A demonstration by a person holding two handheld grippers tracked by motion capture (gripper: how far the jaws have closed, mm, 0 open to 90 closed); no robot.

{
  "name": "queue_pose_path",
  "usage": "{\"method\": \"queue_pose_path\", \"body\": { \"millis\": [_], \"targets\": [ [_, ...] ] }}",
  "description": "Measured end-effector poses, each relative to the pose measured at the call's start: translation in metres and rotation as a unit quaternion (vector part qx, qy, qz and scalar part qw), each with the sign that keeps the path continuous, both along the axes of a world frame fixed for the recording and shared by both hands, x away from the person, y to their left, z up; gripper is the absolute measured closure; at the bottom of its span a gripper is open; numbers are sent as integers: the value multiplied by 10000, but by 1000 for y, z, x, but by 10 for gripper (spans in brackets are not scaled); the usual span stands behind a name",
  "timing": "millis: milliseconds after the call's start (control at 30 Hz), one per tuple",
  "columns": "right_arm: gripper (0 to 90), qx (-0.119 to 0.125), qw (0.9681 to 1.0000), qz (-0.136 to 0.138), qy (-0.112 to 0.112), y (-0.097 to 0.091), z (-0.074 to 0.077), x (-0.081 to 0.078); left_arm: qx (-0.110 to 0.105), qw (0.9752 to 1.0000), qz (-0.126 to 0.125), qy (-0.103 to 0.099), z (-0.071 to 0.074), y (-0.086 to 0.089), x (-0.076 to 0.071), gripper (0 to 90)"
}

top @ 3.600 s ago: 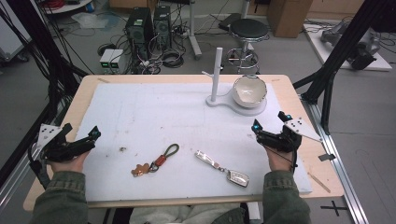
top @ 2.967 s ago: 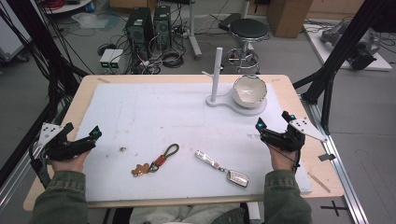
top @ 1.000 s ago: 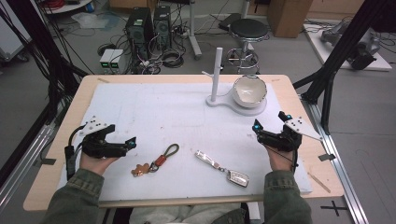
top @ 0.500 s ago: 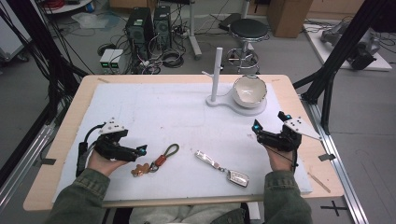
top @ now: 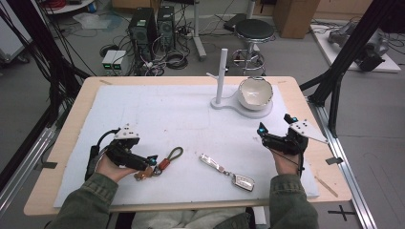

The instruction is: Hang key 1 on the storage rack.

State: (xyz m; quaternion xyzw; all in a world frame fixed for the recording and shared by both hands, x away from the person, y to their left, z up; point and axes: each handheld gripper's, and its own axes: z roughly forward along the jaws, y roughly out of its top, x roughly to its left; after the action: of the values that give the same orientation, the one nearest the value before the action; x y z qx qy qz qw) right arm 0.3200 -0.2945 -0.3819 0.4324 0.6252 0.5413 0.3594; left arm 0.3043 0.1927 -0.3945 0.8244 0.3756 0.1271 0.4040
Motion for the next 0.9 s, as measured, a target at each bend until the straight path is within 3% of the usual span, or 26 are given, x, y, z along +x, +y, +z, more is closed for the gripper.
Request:
{"method": "queue_pose_path", "body": {
  "millis": [333,567,767,900],
  "targets": [
    [8,-11,10000,3,-29,0,0,0,201,9991,-273,247,-6,-19,3,17],
    [8,-34,10000,25,6,0,0,-1,393,9969,-391,560,-14,-28,10,18],
    [8,-65,10000,-4,-13,-1,0,-1,526,9961,-394,595,-17,-31,9,41],
    [8,-34,10000,-18,-2,-1,0,-2,541,9949,-630,564,-15,-37,2,89]
  ]
}}
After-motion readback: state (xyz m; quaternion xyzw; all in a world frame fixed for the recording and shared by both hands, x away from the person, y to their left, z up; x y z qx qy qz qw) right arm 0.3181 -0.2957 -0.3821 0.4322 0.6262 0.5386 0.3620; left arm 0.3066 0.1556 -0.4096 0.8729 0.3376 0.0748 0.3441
